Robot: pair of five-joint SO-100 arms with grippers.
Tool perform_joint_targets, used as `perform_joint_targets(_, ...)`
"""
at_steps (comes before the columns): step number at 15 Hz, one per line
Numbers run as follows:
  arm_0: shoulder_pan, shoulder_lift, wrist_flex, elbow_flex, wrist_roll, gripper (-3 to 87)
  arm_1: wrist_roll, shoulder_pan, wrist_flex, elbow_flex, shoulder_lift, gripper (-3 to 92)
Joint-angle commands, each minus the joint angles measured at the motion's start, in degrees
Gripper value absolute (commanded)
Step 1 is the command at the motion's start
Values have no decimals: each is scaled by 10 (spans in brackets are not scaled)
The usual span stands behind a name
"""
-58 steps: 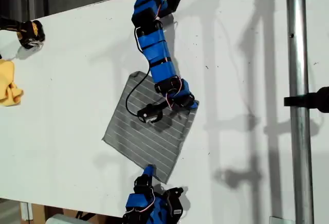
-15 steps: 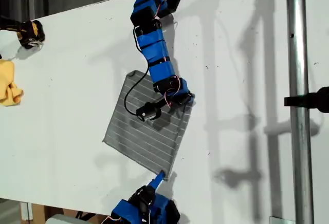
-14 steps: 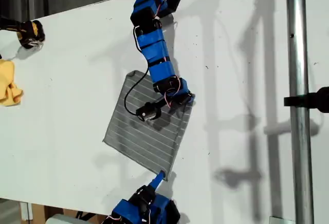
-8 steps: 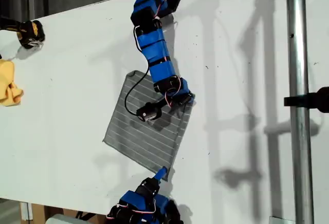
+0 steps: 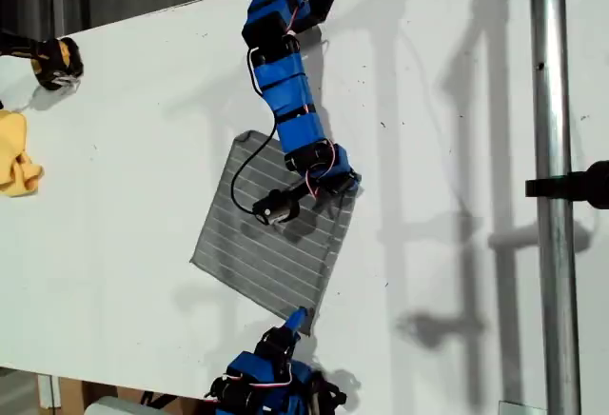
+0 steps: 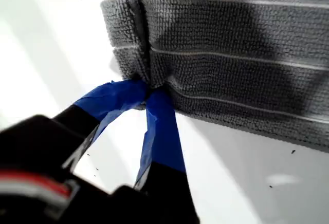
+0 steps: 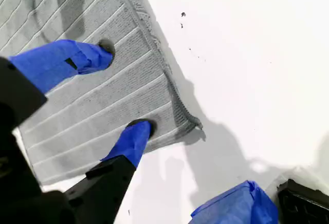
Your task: Grasp corners of a towel and fold twice.
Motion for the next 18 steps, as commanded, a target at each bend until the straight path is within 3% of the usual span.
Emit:
perform_joint_targets(1,-10,-33,-9,-3,-24,241,-1,-10,-8,0,25,-1)
perform_joint_targets(3,-16,-100,-32,10,-76,244,-1,-10,-7,0,27,-1)
perform_joint_targets(5,-18,-83,-78,57,-99,245,1,-11,-6,2,27,-1)
perform_joint_targets(9,-31,-8,-105,136,-127,238,-2,-11,-7,9,28,-1)
perform_joint_targets(15,-64,-158,-166,143,-126,234,0,-11,-6,14,29,-1)
perform_joint_targets(18,-70,-224,-199,131,-121,191,0,-10,-6,15,32,-1)
